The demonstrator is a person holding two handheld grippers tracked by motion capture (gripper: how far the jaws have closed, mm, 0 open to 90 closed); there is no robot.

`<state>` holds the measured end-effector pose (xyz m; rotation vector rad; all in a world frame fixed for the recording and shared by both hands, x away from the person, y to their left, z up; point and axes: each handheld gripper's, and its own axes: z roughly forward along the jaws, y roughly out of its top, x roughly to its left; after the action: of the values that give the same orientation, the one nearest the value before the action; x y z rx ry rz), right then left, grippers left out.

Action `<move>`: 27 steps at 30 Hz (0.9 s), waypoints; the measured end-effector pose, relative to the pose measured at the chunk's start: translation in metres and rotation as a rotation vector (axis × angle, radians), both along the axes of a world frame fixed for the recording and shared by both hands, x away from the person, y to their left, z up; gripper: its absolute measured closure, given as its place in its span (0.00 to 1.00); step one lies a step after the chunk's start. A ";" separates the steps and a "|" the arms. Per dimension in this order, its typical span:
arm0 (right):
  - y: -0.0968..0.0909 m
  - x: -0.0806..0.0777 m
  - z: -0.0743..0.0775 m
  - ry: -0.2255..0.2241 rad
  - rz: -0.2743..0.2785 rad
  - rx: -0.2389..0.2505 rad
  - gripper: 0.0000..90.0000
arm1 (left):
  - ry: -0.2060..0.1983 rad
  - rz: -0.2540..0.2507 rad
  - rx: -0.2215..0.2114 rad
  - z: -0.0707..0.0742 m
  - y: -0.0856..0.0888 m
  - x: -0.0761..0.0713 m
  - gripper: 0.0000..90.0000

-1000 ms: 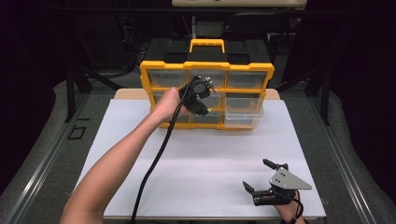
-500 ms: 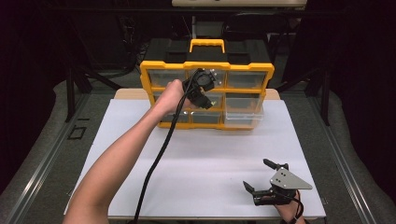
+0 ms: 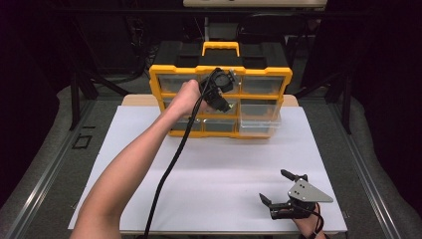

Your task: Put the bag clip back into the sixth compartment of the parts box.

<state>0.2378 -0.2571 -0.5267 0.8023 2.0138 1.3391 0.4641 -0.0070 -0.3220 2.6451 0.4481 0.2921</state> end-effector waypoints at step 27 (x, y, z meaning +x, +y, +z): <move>0.000 0.000 0.000 -0.002 -0.001 -0.005 0.00 | -0.051 -0.032 0.002 0.027 -0.021 0.001 0.89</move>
<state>0.2379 -0.2576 -0.5267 0.8001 2.0139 1.3335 0.4655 -0.0276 -0.2952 2.6372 0.3887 0.3487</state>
